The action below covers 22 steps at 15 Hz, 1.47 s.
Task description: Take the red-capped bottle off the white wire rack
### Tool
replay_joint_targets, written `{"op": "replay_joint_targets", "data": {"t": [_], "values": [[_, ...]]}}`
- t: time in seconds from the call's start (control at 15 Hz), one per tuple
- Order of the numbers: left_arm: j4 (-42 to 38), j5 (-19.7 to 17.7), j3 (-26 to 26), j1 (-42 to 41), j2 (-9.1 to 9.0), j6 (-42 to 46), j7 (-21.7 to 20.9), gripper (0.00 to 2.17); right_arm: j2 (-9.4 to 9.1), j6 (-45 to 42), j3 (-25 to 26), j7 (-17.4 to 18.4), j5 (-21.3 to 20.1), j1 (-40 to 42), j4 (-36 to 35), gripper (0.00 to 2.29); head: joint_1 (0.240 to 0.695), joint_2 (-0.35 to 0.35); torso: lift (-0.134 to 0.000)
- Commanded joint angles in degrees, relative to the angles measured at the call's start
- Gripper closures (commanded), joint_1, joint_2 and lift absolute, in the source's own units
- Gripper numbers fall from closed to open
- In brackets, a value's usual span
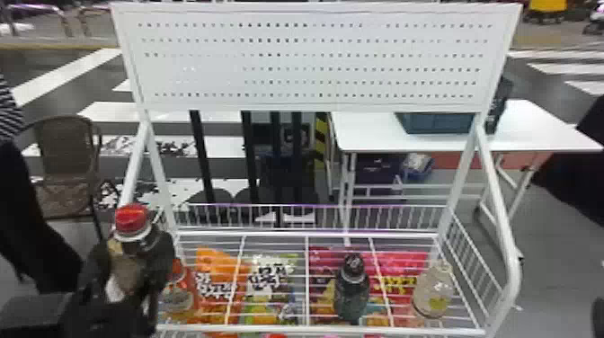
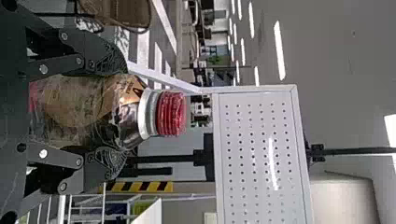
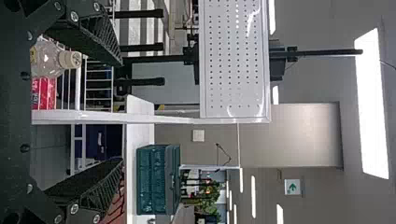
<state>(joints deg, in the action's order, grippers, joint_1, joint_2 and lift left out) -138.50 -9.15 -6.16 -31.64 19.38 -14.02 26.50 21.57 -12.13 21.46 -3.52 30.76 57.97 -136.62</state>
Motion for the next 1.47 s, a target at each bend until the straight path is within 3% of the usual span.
{"op": "replay_joint_targets", "data": {"t": [0.0,0.13,1.4], "values": [[-2.0,-3.6,6.7,-3.6,-0.83,1.4,-5.7,0.70,-0.04,0.0,-0.1,0.0,-0.1,0.2,-0.2,0.17,0.499,0.000,0.000],[-2.2,-4.8,8.4,-4.5,-1.18,1.4,-8.5,0.70,-0.21,0.0,-0.1,0.0,-0.1,0.5,-0.5,0.17,0.499,0.000,0.000],[-3.3,-2.5,8.2,-4.9,-1.97,0.3,-6.2,0.69,-0.74,-0.2,-0.4,0.0,-0.4,0.9,-1.0,0.17,0.499,0.000,0.000]]}}
